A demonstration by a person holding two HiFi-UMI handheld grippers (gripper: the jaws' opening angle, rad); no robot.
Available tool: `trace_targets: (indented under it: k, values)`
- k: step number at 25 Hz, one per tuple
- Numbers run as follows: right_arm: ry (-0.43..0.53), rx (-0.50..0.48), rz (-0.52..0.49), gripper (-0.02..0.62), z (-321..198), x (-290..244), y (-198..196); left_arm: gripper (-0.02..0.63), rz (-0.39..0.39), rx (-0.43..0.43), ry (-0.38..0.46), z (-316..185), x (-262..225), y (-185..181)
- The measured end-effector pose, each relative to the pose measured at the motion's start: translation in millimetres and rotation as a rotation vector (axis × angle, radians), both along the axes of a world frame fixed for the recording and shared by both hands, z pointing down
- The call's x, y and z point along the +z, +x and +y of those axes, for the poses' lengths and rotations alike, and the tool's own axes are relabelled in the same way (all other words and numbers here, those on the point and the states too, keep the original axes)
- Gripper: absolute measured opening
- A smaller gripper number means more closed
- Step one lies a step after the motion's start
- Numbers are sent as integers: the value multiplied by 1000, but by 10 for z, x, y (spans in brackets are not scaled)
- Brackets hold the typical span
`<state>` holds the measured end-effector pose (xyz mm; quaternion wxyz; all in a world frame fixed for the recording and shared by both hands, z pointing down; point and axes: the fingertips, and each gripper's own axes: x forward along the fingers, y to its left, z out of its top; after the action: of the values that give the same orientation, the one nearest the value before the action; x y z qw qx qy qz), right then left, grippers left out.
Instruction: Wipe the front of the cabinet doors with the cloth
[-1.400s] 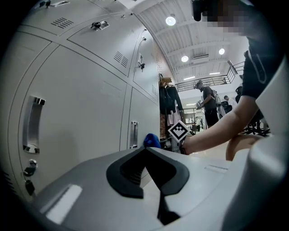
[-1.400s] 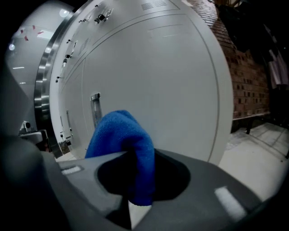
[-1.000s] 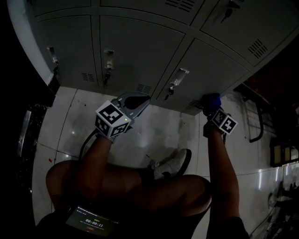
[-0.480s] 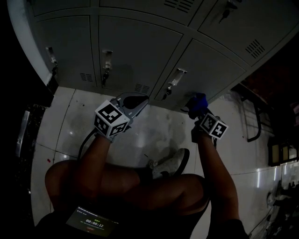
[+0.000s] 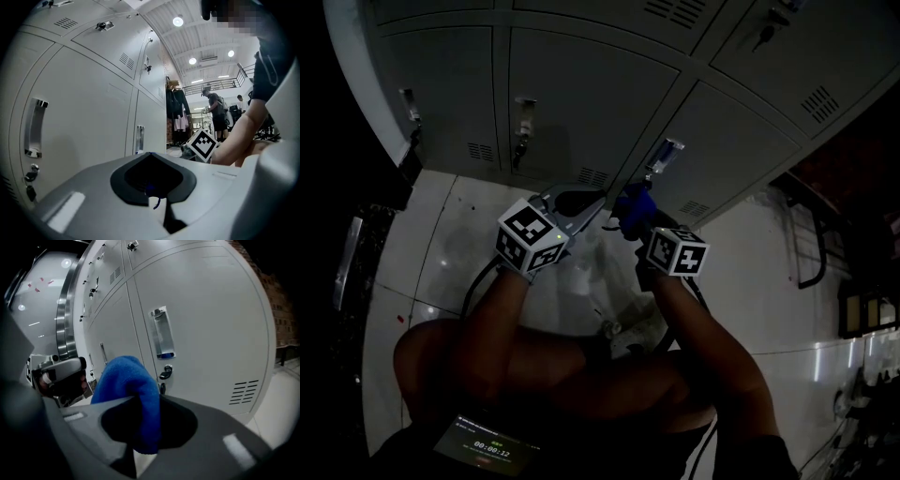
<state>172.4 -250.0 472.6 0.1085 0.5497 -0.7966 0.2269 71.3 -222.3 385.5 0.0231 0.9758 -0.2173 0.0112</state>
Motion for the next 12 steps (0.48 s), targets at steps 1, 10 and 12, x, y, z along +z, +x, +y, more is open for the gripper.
trace_targets:
  k: [1, 10, 12]
  values:
    - [-4, -4, -1, 75, -45, 46, -56, 6, 3, -1, 1, -2, -6, -1]
    - [-55, 37, 72, 75, -425, 493, 15, 6, 22, -6, 3, -31, -43, -26]
    - [-57, 74, 66, 75, -454, 507, 158, 6, 24, -5, 3, -32, -43, -29]
